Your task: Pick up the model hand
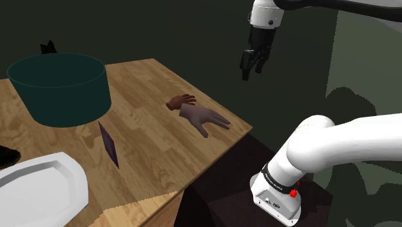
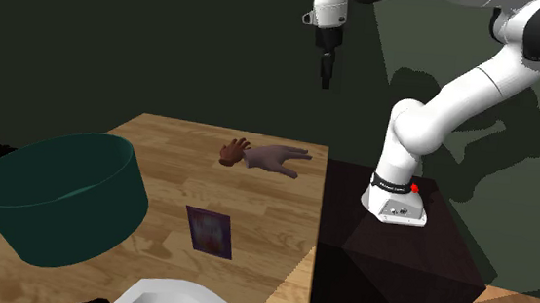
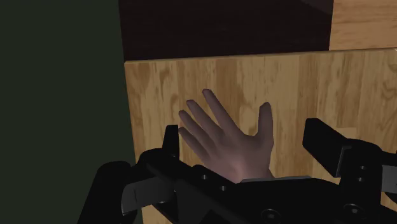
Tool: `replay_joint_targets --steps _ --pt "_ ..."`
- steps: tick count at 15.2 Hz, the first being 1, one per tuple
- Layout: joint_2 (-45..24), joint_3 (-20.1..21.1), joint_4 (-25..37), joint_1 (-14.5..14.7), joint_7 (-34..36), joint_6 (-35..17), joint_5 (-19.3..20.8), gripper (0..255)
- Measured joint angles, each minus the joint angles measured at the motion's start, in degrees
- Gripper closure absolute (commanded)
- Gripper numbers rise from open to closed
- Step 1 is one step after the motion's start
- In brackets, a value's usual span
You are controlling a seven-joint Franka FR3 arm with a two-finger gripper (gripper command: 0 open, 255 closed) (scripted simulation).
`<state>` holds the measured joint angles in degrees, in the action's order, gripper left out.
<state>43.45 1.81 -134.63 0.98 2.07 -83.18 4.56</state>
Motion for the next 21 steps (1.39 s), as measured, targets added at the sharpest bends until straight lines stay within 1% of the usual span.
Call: replay_joint_targets --steps 1,3,8,12,16,21 --pt "0.0 0.0 0.0 0.0 0.0 0.0 0.0 0" --pt "-2.2 1.6 0.3 -0.6 3.6 -1.3 -0.9 0" --pt "-11.9 6.9 2.7 -3.3 17.9 -6.1 -3.2 0" --pt "-21.0 10.8 6.7 -5.4 30.3 -9.3 -4.1 0" --pt "-31.9 13.3 13.1 -7.2 42.3 -11.6 -3.4 0" --pt "-43.9 13.9 20.3 -8.7 55.8 -13.8 -1.6 0"
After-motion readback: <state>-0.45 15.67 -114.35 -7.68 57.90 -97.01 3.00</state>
